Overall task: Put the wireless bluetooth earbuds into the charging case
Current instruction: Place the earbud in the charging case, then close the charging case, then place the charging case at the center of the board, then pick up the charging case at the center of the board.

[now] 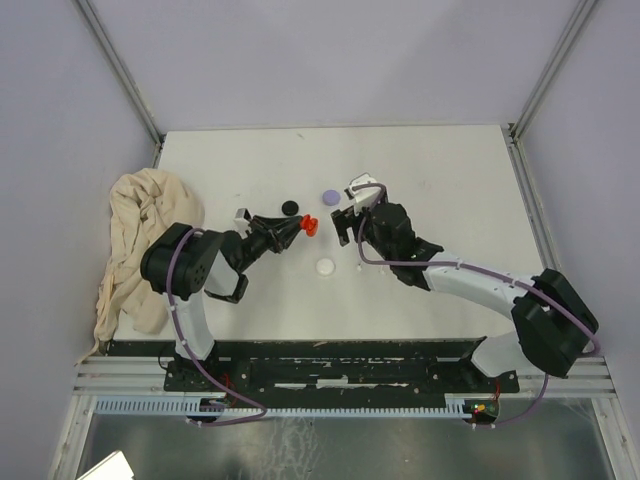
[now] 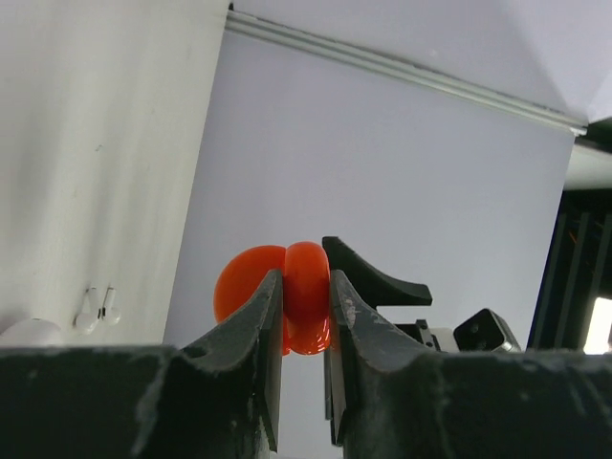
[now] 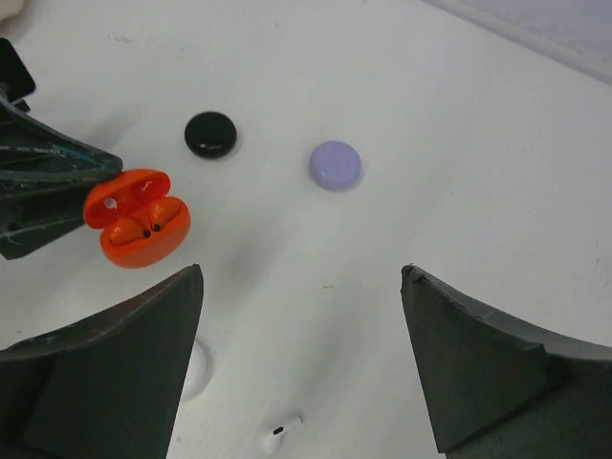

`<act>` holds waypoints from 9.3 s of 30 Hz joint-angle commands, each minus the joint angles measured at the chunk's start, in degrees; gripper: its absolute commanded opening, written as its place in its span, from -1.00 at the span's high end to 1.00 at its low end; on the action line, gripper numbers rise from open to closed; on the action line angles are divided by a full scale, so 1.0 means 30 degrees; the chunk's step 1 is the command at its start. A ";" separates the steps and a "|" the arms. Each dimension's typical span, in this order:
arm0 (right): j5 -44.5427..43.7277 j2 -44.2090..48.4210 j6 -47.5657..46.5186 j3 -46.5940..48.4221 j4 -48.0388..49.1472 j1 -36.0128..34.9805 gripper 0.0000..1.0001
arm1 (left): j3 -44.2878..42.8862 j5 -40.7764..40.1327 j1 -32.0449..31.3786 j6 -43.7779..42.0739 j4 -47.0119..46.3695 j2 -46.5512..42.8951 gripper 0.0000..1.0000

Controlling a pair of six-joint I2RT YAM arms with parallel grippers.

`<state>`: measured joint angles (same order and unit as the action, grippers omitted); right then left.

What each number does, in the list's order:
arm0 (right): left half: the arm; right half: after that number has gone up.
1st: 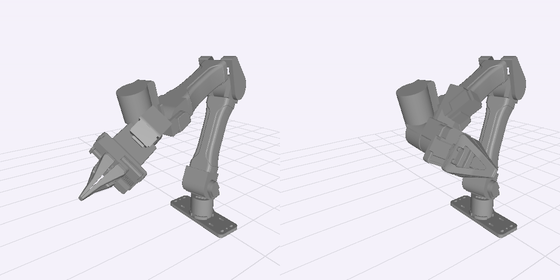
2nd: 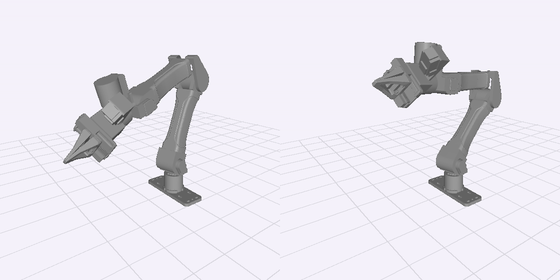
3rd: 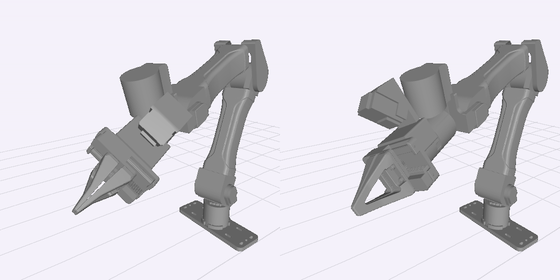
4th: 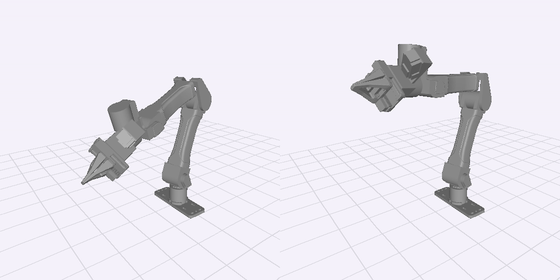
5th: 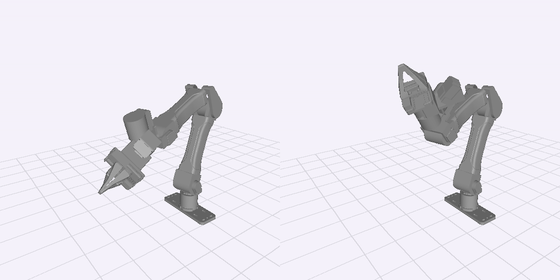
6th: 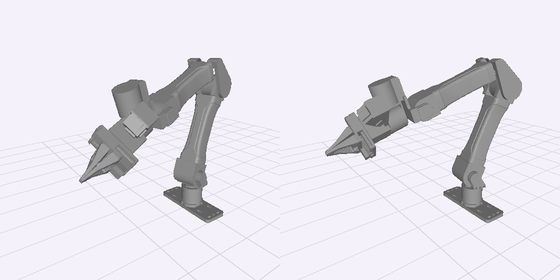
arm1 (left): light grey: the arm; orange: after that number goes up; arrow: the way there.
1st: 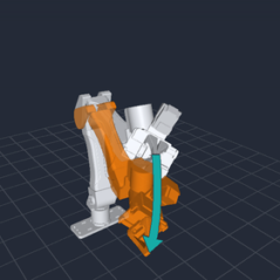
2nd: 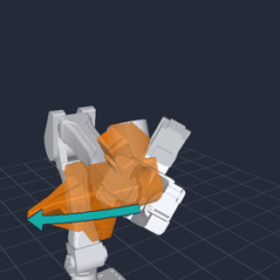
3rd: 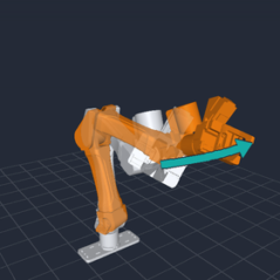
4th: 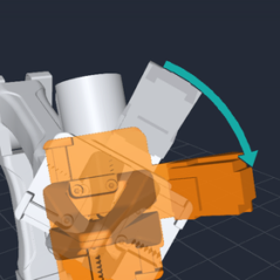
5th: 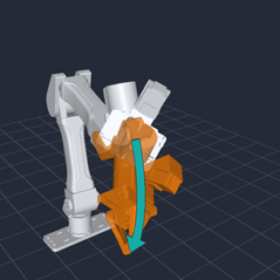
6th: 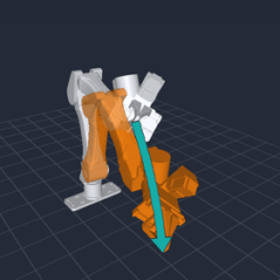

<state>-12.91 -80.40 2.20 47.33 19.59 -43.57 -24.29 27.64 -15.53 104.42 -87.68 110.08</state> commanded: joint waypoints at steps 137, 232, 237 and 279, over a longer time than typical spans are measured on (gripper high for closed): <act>-0.1469 -0.8939 0.2753 0.7623 -1.2943 -0.2439 -0.89 | -0.7652 -0.5858 -0.0967 -1.7689 2.2899 -0.5971 -0.17; 0.6764 -0.4799 0.0867 0.2601 -0.1712 -0.0351 0.31 | -0.0177 0.4783 0.0767 -1.3832 1.1299 -0.6211 -0.19; 0.7150 -0.4672 0.0890 0.2649 -0.1698 -0.0358 0.31 | -0.0474 0.4600 0.0471 -1.3976 1.1256 -0.5736 -0.19; 0.8278 -0.4700 0.1008 0.2750 -0.1697 -0.0358 0.35 | -0.0926 0.4594 -0.0597 -1.3179 0.8500 -0.3882 0.66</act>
<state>11.77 -96.57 4.69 53.19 12.43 -44.82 -25.80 40.53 -16.86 64.31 -57.56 97.91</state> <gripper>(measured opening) 0.550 0.284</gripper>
